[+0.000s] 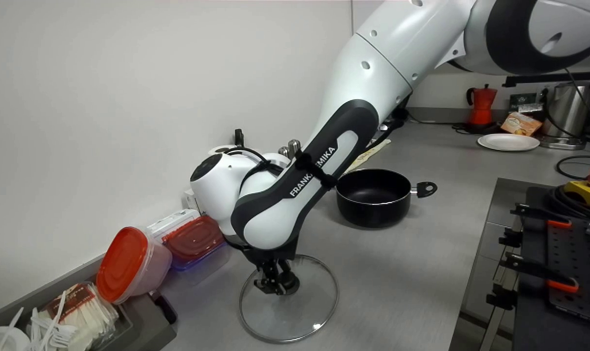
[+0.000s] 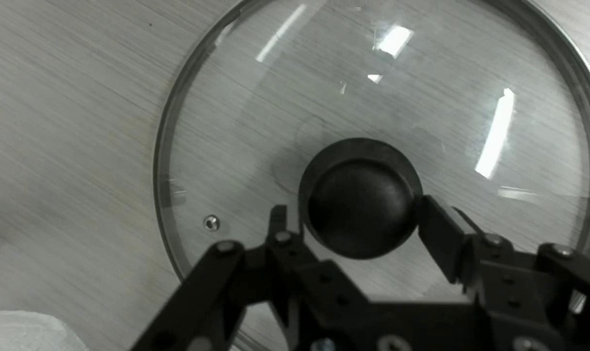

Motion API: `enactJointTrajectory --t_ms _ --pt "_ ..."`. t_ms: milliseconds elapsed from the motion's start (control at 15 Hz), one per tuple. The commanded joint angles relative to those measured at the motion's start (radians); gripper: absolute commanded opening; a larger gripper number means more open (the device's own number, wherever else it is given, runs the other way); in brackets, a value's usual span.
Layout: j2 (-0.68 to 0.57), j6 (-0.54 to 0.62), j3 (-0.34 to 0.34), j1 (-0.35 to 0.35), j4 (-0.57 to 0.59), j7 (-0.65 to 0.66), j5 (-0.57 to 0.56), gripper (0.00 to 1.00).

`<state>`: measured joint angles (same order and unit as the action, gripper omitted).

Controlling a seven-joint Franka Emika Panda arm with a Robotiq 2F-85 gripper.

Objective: Remove the lid from the black pot and put it on the table

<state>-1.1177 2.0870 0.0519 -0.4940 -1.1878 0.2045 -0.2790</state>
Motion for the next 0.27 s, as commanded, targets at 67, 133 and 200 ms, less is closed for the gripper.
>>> enactJointTrajectory --t_ms 67,133,200 --pt "0.000 0.000 0.003 0.002 -0.002 -0.004 0.000 0.75" --pt "0.000 0.000 0.003 0.002 -0.002 -0.004 0.000 0.75" --pt "0.000 -0.001 0.004 0.002 -0.002 -0.004 0.000 0.75"
